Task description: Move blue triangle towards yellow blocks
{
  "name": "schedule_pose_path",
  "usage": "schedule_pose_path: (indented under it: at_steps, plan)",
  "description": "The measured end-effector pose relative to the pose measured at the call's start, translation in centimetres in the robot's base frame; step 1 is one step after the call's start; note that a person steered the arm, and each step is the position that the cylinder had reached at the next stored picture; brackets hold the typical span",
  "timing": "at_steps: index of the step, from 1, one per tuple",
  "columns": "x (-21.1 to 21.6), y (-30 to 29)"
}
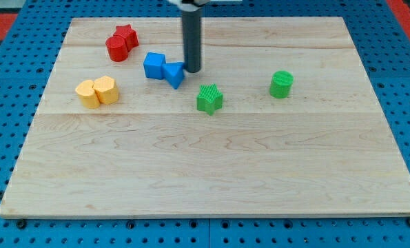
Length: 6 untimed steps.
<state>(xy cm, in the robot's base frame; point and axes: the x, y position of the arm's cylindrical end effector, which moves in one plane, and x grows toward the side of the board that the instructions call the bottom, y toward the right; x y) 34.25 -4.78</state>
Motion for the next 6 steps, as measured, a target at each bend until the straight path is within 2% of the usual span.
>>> schedule_pose_path:
  at_steps: [1,3,4,5,6]
  plan:
    - [-1.0,-5.1]
    - [-1.5,-9.8]
    - [0.7,-4.9]
    - [0.3,-0.3]
    - [4.4,2.5]
